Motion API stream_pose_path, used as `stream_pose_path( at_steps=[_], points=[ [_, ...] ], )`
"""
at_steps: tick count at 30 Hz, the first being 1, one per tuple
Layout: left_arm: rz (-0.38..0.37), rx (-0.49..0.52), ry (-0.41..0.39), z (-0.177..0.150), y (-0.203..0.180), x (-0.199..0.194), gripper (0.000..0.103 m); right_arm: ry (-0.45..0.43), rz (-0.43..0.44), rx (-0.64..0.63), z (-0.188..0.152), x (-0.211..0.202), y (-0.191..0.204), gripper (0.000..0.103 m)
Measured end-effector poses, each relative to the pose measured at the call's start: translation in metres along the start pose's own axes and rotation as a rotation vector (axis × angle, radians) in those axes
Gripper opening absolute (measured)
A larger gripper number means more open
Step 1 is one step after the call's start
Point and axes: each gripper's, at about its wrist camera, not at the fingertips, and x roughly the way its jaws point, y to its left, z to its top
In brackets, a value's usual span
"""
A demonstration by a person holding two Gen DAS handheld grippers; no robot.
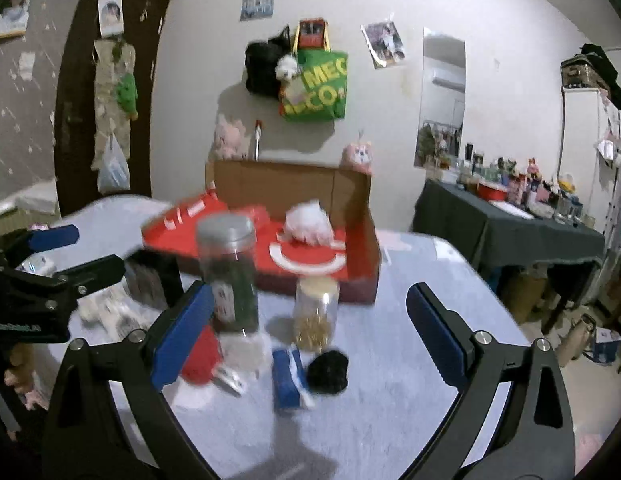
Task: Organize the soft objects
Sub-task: 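Withdraw both grippers from the box back toward the remaining items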
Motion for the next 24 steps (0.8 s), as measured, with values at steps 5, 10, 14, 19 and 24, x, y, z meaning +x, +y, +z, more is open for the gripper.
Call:
stream_pose_path(
  at_steps=[5,10,14,19,24],
  points=[
    [0.012,-0.022,0.093,-0.033,0.008,0.022,0.103,0.081,0.023,0.021,-0.032,0.023,0.003,0.099],
    [0.011,-0.047,0.145,-0.046,0.021,0.029,0.103,0.129,0.056,0.028,-0.050,0.038,0.015,0.099],
    [0.025,-0.058,0.169,-0.052,0.036,0.029,0.103,0.147,0.093,0.032,-0.051,0.046,0.023,0.099],
    [0.042,-0.067,0.190,-0.053,0.055,0.026,0.103,0.183,0.160,0.037,-0.048,0.059,0.039,0.099],
    [0.037,-0.079,0.215,-0.054,0.072,0.028,0.102,0.198,0.187,0.020,-0.044,0.069,0.054,0.099]
  ],
)
